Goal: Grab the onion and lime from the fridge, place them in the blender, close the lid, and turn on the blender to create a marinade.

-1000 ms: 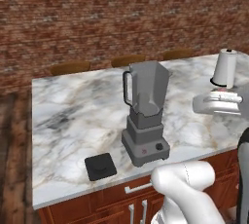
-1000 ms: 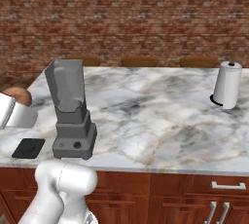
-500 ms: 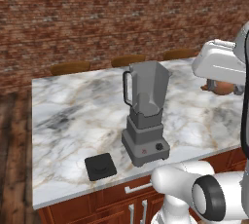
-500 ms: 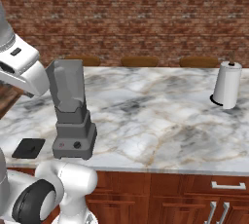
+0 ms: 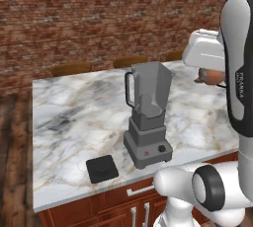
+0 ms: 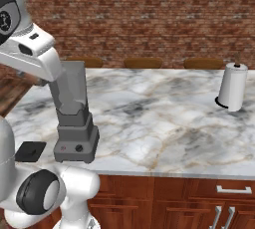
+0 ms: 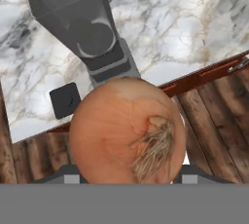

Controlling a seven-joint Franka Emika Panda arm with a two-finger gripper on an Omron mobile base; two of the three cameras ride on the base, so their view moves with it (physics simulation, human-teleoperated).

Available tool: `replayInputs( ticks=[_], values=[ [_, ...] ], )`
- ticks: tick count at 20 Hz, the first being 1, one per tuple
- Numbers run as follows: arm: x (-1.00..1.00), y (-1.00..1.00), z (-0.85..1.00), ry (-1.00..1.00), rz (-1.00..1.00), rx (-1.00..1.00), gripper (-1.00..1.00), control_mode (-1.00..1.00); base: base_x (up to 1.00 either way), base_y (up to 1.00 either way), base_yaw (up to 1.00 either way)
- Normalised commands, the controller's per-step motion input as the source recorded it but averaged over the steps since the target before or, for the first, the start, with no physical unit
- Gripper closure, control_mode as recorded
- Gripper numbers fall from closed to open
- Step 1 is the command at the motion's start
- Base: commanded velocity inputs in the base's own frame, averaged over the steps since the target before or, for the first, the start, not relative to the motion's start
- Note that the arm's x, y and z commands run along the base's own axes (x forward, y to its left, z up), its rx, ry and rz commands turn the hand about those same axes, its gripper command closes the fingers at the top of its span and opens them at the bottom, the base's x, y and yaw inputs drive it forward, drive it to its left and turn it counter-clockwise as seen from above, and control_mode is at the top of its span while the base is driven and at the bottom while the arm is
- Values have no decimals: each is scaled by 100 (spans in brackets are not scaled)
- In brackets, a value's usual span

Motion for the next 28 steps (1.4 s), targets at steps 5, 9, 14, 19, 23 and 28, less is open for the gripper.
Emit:
replayInputs(
  ticks=[5, 9, 14, 19, 23, 28],
  values=[
    [80, 0, 1, 0, 9, 0, 100, -100, 0, 0, 0],
    [79, 14, 4, 0, 12, 0, 100, -100, 0, 0, 0],
    [63, 25, -2, 4, 12, 0, 100, -100, 0, 0, 0],
    [63, 29, -25, 15, 10, -1, 100, -100, 0, 0, 0],
    [40, 25, -45, 26, 4, -1, 100, -100, 0, 0, 0],
    [33, 16, -44, 24, 5, -3, 100, -100, 0, 0, 0]
  ],
)
